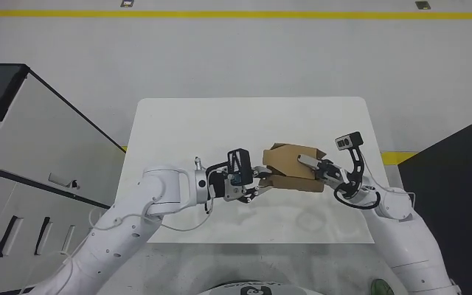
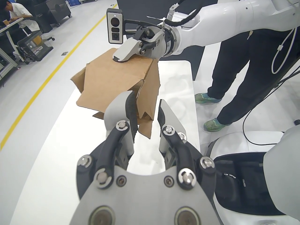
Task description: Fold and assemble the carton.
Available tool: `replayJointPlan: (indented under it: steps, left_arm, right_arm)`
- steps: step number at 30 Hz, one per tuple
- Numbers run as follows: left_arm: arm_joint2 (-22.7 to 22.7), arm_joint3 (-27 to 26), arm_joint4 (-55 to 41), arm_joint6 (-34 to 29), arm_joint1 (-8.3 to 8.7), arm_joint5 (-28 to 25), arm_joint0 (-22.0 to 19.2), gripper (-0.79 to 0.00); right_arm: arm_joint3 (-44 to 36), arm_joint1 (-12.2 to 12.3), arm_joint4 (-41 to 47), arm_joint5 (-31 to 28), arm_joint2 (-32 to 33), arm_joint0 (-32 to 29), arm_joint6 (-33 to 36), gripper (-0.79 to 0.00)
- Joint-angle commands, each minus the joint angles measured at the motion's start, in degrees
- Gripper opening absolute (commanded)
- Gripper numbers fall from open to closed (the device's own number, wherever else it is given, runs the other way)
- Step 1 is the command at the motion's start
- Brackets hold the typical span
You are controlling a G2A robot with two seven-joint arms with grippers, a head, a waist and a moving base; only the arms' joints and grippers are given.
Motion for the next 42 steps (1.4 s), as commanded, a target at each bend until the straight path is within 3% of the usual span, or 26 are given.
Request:
replayJointPlan:
  steps: [1, 15, 42]
  left_arm:
    - [0.3, 0.0, -0.1, -0.1, -0.05, -0.1, -0.1, -0.56]
    - [1.8, -0.3, -1.2, -1.1, -0.39, -1.0, -1.0, -0.606]
    - [4.8, 1.2, -2.9, -2.8, -1.19, -2.5, -3.8, -0.61]
  right_arm:
    - [0.1, -0.1, 0.0, 0.1, -0.1, 0.2, -0.5, -0.785]
    - [0.7, -0.4, -1.1, 1.3, -1.4, 1.7, -2.6, -0.785]
    - [0.7, -0.9, -0.9, 2.1, -3.0, 2.5, -2.6, -0.785]
